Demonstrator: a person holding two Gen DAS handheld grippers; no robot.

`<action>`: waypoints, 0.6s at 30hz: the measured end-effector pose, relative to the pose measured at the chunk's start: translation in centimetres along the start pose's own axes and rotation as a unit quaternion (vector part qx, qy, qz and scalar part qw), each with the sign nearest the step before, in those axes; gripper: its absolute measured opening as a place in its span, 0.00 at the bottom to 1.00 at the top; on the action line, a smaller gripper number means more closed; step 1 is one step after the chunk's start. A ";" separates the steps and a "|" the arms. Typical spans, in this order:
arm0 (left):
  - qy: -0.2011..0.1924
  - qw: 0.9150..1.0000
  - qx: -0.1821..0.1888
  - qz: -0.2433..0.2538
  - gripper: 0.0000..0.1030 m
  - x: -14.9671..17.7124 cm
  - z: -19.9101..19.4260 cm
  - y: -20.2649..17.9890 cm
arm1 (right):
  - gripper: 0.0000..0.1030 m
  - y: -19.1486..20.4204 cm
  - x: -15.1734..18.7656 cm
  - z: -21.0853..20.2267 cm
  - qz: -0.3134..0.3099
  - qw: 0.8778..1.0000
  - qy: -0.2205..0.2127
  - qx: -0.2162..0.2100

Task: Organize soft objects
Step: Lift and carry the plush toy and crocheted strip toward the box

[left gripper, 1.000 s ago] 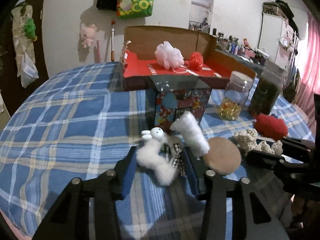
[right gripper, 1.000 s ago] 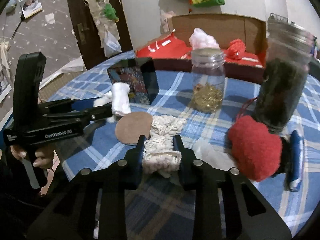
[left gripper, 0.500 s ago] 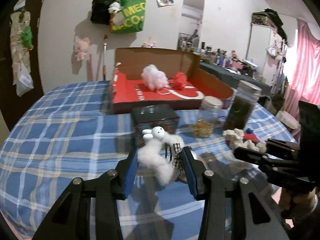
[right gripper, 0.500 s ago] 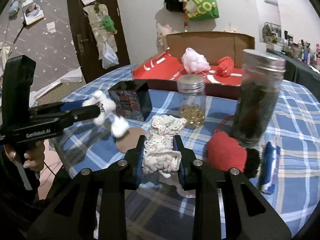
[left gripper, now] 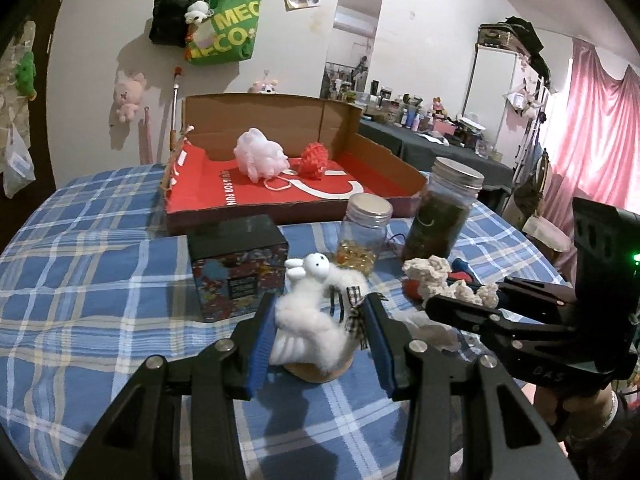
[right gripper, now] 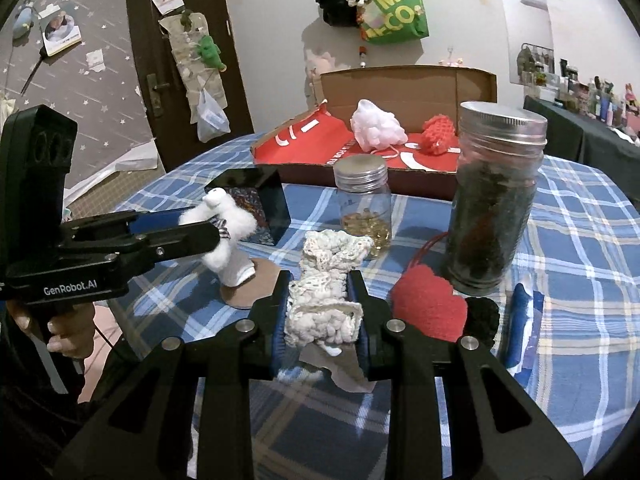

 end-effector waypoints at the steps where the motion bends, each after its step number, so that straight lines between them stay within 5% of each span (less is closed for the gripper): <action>1: 0.002 1.000 0.003 -0.001 0.44 0.0 0.1 -0.2 | 0.25 0.0 0.0 0.0 0.000 1.000 -0.001 0.000; 18: 0.062 0.997 -0.037 0.041 0.44 -3.7 3.5 -1.3 | 0.25 -4.0 0.2 -2.4 0.040 0.999 0.004 0.031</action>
Point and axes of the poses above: each gripper's, at about its wrist camera, not at the fingertips, and z roughly the way its jaws point, y to its left, x to its underside, the point moved 10 cm from there along z, roughly the way its jaws point, and after that the axes turned 6 degrees about -z, right-handed, at the moved point
